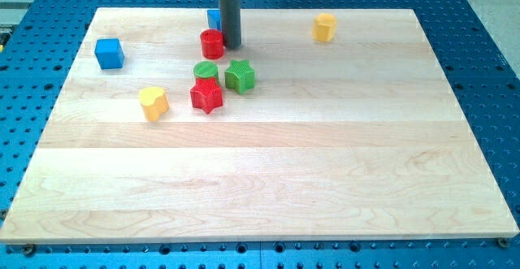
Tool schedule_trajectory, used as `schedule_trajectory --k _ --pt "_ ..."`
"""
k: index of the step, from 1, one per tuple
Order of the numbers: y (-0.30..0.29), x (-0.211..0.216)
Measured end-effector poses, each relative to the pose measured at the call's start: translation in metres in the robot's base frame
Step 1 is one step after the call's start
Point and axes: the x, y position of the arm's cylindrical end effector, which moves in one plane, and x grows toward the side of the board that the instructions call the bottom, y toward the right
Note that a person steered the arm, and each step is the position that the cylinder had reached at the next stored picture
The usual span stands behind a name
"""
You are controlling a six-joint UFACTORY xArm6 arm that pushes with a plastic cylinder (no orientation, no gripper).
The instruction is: Move the green star to the bottom right of the red circle
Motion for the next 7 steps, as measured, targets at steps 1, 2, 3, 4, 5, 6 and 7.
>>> schedule_trajectory --k 1,2,3,4,5,6,7 --pt "0.082 -0.026" --pt "0.112 -0.010" --pt "0.176 0.011" --pt "0.192 0.003" --pt "0.172 0.084" --pt "0.083 0.140" --pt "0.008 0.142"
